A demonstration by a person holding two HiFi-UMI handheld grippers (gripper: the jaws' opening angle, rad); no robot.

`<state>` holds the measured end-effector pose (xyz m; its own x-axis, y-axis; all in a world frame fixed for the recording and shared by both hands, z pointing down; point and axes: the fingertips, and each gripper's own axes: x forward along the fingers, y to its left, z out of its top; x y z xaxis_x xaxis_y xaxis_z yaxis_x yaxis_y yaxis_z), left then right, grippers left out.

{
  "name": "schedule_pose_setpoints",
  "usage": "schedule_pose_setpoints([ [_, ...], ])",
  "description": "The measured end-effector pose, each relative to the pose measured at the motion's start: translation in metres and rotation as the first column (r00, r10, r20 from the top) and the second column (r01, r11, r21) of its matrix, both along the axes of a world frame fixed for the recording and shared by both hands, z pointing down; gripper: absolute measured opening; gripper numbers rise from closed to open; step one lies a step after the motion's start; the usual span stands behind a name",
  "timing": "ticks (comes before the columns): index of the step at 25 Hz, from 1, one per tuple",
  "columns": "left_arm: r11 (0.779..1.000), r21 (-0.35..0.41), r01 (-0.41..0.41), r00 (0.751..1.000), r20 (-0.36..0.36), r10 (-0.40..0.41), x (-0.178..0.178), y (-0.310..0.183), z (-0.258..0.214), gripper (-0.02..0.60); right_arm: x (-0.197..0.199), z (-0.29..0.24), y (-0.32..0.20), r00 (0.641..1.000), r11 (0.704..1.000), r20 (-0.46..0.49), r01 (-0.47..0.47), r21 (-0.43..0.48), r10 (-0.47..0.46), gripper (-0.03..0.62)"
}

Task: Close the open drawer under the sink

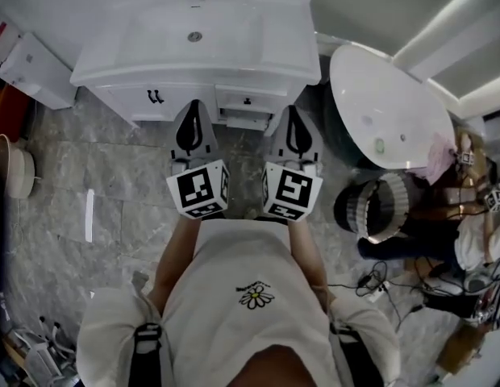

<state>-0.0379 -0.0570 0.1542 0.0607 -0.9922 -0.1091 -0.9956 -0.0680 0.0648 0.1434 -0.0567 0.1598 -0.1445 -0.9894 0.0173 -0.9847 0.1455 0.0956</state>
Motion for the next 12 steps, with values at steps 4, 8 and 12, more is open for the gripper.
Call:
schedule_pose_setpoints([
  [4,1.0,0.016,0.0,1.0,0.015,0.0,0.017,0.018,0.001,0.021,0.015,0.0,0.027,1.0,1.0,0.008,0.014,0.026,-0.014,0.029],
  [8,0.999,0.052,-0.013,0.999,0.036,0.012,0.038,0.03,-0.004,0.021,0.025,0.006,0.04,1.0,0.999,0.008,0.029,0.024,-0.029,0.029],
  [12,0.998,0.065,-0.028,0.999,0.045,0.025,0.056,0.036,-0.007,0.021,0.03,0.011,0.046,0.999,0.999,-0.02,0.046,0.015,-0.046,0.029],
])
